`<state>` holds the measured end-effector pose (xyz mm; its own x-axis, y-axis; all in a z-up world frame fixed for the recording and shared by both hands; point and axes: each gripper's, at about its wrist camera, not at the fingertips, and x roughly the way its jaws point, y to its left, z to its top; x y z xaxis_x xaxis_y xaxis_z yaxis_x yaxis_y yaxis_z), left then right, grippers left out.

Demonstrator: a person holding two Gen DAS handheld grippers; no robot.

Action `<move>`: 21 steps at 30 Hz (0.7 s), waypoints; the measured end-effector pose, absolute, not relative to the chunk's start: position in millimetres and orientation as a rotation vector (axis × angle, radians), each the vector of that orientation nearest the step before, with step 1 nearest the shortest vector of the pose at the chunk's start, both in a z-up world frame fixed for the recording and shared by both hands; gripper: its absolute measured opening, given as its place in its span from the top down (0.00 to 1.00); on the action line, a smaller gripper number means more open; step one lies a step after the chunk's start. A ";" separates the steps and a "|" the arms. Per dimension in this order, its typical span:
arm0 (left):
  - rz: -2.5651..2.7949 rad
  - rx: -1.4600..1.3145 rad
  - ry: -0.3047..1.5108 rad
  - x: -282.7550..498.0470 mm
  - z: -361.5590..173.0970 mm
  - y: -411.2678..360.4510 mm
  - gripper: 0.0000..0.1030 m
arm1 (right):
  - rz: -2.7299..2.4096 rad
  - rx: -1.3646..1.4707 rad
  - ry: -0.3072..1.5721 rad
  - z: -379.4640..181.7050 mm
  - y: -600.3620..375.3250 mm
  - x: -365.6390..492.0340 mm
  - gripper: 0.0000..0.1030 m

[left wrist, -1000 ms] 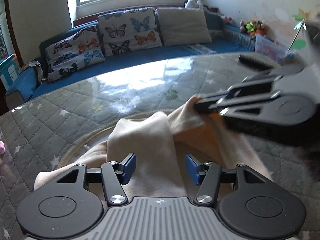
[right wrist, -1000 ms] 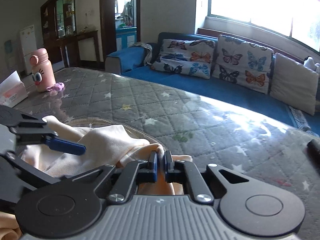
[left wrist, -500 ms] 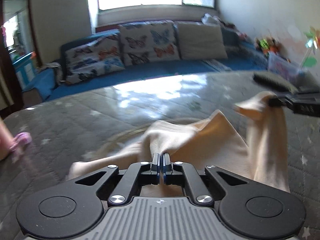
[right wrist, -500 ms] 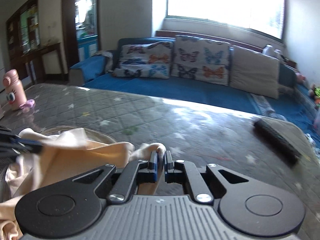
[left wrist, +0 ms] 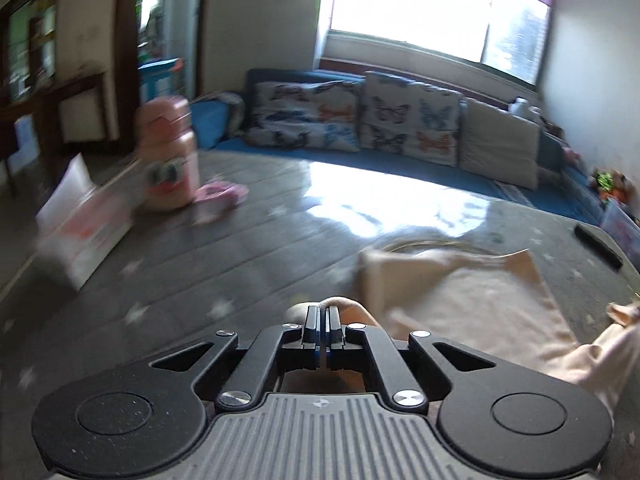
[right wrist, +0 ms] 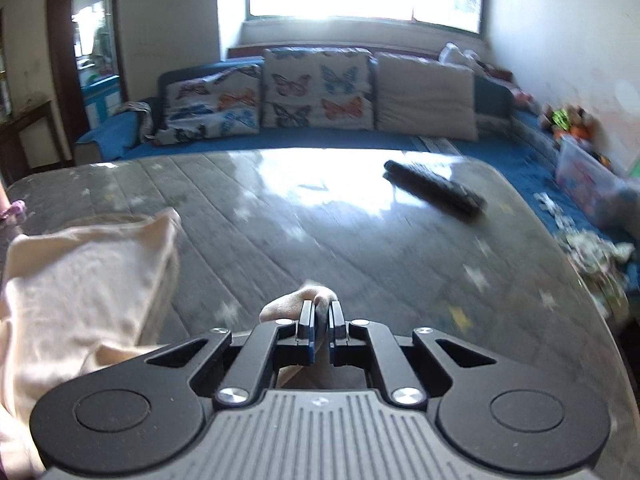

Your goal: Fold clothes

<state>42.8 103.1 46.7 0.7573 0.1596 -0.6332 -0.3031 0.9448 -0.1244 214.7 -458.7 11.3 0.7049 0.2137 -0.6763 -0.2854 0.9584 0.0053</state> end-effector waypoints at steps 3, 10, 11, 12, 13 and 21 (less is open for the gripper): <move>0.287 -0.248 0.684 21.4 39.6 116.6 0.98 | 0.250 -0.073 0.752 4.7 -473.3 200.5 0.95; 0.365 -0.278 0.736 -10.2 15.2 140.7 0.98 | 0.188 0.002 0.786 -8.9 -500.7 168.5 0.95; 0.376 -0.282 0.741 -12.5 11.5 143.1 0.98 | 0.178 0.007 0.797 -12.2 -502.6 166.2 0.94; 0.386 -0.281 0.744 -14.6 9.2 144.7 0.98 | 0.167 0.012 0.807 -15.6 -504.5 163.8 0.93; 0.393 -0.279 0.744 -17.0 8.3 145.7 0.98 | 0.156 0.018 0.809 -16.0 -506.8 163.0 0.93; 0.437 -0.270 0.756 -28.0 9.6 157.8 0.98 | 0.122 0.023 0.803 -8.1 -520.2 156.6 0.78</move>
